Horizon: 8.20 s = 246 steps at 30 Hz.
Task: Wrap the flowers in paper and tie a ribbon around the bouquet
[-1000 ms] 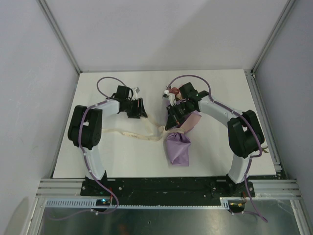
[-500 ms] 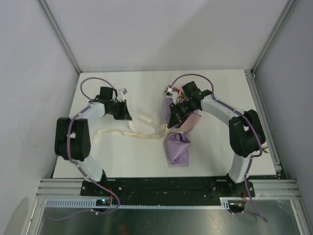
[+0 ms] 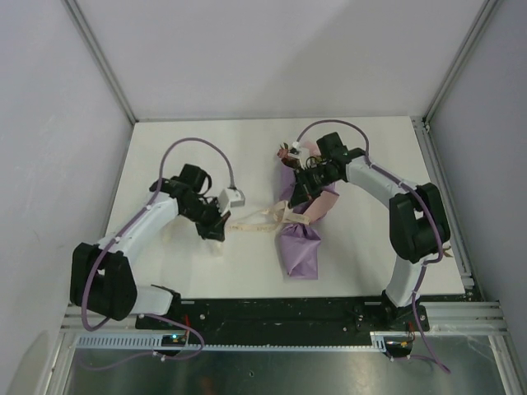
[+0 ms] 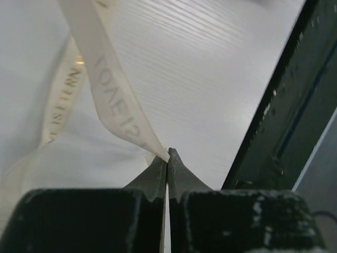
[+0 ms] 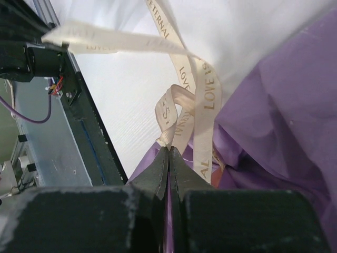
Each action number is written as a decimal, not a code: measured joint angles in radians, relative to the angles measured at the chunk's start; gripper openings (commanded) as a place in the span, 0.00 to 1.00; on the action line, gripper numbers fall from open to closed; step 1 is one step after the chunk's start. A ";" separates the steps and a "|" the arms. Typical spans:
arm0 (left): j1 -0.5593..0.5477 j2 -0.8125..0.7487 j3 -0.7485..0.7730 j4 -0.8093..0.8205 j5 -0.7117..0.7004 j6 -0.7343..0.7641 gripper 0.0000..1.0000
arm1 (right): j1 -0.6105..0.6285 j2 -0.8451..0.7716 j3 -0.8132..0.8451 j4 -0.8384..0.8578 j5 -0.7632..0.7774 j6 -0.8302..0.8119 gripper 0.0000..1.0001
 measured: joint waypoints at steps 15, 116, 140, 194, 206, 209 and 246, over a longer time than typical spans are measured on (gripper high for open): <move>-0.243 -0.013 0.075 -0.206 -0.064 0.367 0.00 | -0.101 -0.119 -0.016 -0.043 -0.023 -0.011 0.00; -0.450 0.254 0.154 0.682 0.141 0.051 0.01 | -0.045 -0.279 -0.148 -0.135 -0.113 -0.299 0.34; -0.451 0.225 0.098 0.703 0.138 0.083 0.00 | -0.222 -0.378 -0.612 -0.177 0.660 -0.460 0.50; -0.345 -0.285 -0.379 0.716 0.009 0.507 0.68 | -0.457 -0.254 -0.294 -0.311 0.700 -0.523 0.39; -0.196 -0.274 -0.281 0.665 -0.026 -0.005 0.60 | -0.121 -0.386 -0.066 -0.289 0.407 -0.460 0.35; -0.150 -0.185 -0.192 0.667 -0.010 -0.167 0.58 | 0.025 -0.354 -0.041 -0.243 0.370 -0.429 0.31; -0.023 0.097 -0.076 0.764 0.016 -0.669 0.56 | 0.266 -0.033 -0.025 -0.128 0.439 -0.444 0.28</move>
